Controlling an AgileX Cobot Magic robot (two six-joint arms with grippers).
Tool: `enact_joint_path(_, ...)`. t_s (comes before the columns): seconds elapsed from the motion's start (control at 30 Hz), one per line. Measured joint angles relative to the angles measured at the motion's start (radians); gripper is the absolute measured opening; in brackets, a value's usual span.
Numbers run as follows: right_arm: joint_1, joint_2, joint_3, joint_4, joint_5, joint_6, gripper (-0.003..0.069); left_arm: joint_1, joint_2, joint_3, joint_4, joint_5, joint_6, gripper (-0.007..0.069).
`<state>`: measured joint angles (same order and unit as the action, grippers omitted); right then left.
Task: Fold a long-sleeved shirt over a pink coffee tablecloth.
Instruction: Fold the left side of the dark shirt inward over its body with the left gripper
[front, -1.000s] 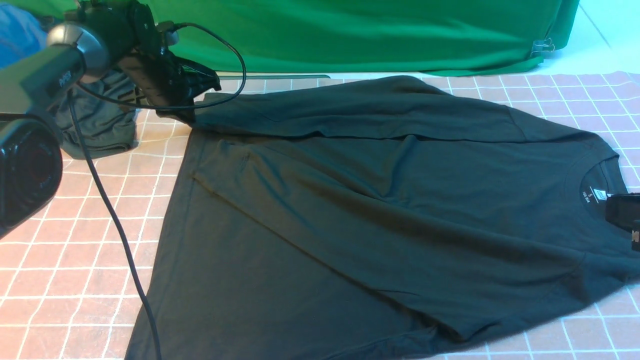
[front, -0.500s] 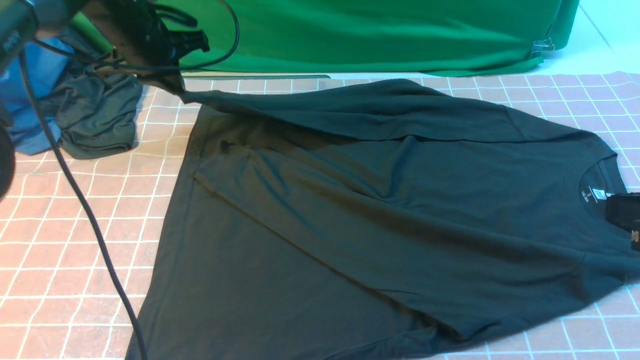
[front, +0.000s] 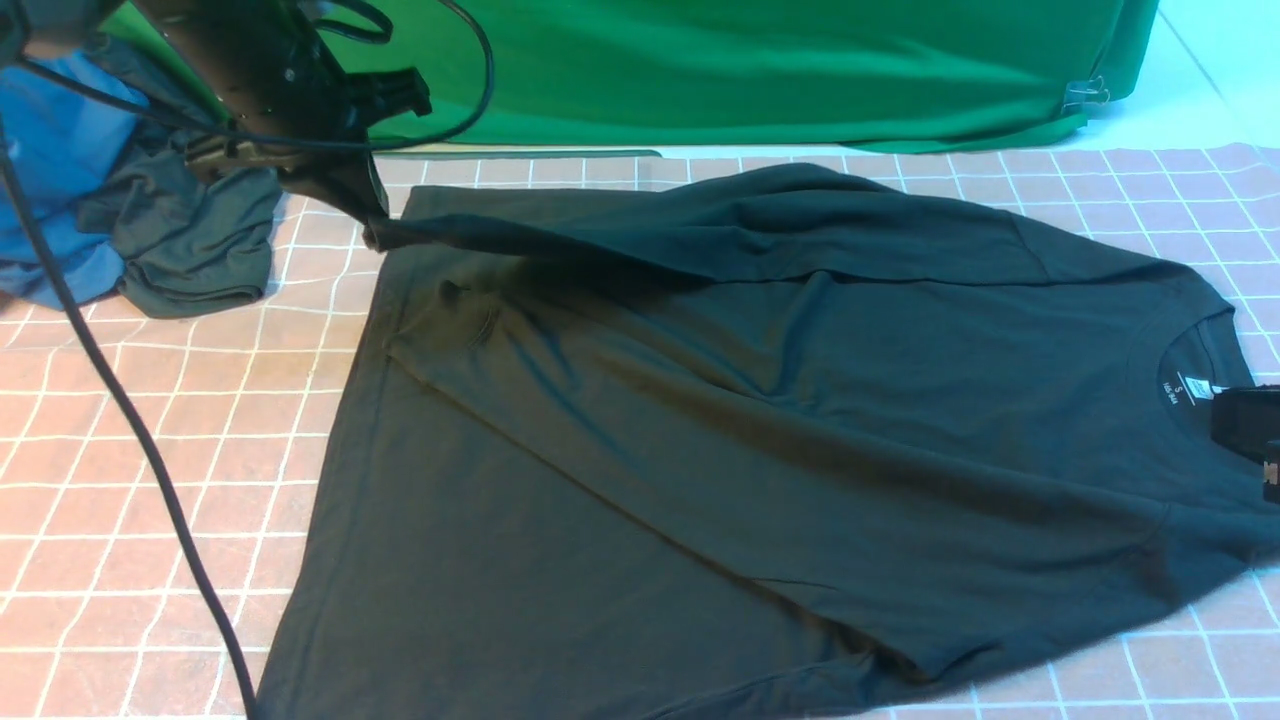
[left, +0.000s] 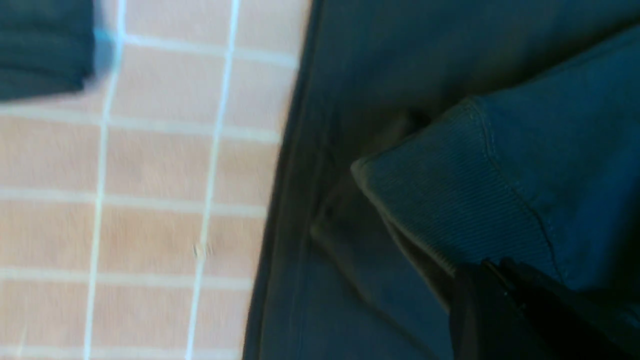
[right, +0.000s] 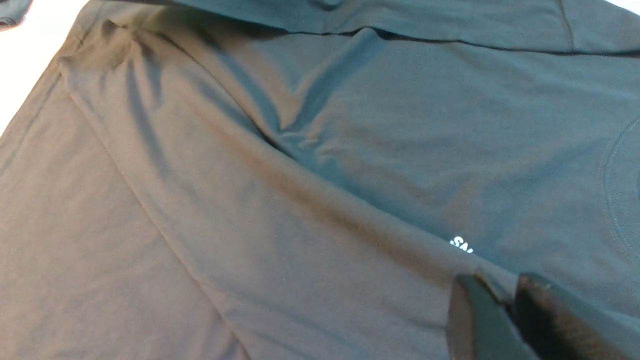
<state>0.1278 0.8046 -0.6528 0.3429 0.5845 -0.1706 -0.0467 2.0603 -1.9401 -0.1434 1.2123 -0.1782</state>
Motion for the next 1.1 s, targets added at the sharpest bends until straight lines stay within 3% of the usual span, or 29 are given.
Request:
enact_joint_path(0.3,0.0,0.0,0.0,0.0,0.0,-0.002,0.0144,-0.11,-0.114,0.158,0.133,0.005,-0.038,0.0027)
enact_joint_path(0.5,0.0,0.0,0.0,0.0,0.0,-0.019,0.0144,-0.118,-0.184,0.241,0.188,0.004,-0.061,0.0027)
enact_joint_path(1.1,0.0,0.0,0.0,-0.001,-0.003,-0.04,0.0159,-0.121,-0.264,0.483,0.187,0.004,-0.069,0.0027)
